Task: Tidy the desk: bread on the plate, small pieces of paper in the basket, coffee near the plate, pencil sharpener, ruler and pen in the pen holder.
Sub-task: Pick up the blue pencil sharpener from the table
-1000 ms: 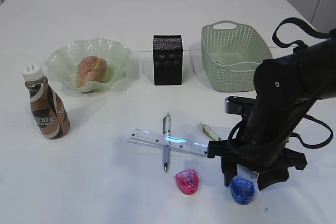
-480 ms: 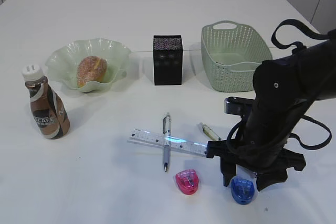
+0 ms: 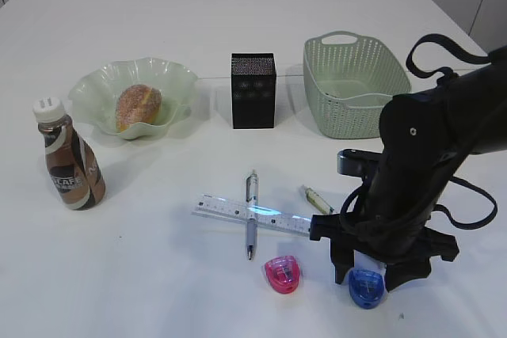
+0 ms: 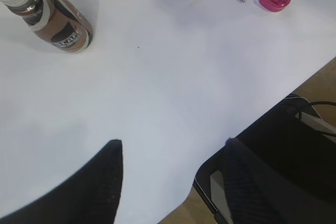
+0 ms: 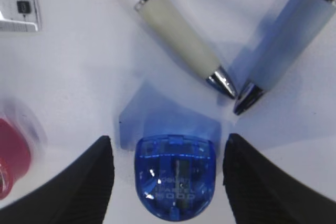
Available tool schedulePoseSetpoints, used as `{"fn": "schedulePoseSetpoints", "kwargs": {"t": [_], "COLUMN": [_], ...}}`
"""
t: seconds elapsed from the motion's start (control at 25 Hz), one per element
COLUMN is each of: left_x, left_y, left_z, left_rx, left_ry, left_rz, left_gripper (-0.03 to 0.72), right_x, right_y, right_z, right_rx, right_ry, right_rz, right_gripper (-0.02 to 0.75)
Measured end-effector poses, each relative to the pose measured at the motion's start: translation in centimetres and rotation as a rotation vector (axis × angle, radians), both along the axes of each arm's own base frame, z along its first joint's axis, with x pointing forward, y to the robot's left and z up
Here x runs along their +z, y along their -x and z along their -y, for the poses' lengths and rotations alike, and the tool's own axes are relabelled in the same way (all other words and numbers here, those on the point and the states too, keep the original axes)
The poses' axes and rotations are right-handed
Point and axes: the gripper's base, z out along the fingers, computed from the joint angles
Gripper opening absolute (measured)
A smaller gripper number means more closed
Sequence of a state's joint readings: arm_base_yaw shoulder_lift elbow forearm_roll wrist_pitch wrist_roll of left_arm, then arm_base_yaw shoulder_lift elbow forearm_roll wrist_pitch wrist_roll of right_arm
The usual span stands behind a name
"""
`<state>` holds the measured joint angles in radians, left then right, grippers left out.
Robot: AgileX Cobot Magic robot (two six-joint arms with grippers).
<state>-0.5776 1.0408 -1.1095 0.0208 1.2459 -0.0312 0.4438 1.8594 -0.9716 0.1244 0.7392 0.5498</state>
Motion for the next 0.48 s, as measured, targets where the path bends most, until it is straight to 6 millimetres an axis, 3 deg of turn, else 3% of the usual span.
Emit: {"fn": "schedulePoseSetpoints", "kwargs": {"t": [0.48], "left_x": [-0.01], "left_y": [0.01], "left_z": [-0.01], "left_rx": [0.000], "left_ry": [-0.001], "left_rz": [-0.002], "left_gripper": [0.421], "right_x": [0.00], "right_y": [0.37], "right_z": [-0.22], "right_rx": [0.018], "right_ry": [0.006], "right_rz": [-0.024], "right_gripper": [0.485]}}
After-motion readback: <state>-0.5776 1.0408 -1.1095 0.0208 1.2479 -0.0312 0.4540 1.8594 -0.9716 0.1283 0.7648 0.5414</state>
